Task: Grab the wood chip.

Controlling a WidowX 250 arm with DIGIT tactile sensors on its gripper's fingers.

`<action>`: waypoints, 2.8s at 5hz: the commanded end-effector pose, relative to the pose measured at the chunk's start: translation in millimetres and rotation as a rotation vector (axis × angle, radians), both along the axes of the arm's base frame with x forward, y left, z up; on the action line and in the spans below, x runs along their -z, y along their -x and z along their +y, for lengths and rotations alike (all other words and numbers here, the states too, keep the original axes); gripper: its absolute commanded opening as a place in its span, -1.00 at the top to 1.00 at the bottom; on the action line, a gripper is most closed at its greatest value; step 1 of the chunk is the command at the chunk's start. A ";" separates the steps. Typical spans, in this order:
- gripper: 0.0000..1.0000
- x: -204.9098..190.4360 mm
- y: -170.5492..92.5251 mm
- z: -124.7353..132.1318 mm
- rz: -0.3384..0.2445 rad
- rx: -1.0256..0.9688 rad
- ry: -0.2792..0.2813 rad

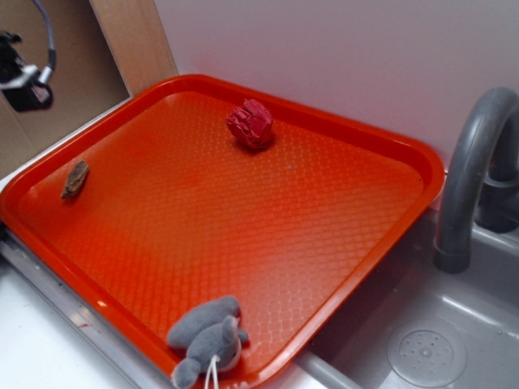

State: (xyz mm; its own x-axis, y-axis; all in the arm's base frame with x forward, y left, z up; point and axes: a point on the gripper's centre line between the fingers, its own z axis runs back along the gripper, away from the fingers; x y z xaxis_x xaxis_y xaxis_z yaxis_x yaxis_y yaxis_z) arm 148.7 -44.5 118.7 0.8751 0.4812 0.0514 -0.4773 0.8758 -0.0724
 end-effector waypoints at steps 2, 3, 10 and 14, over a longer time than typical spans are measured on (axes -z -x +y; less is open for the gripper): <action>-1.00 77.0 -36.5 0.8 0.026 -0.039 0.058; -1.00 93.4 -29.8 3.3 0.059 -0.016 0.088; 1.00 -57.2 -26.8 -45.3 0.006 0.821 0.192; 1.00 -137.0 -26.5 -66.6 -0.143 0.926 0.239</action>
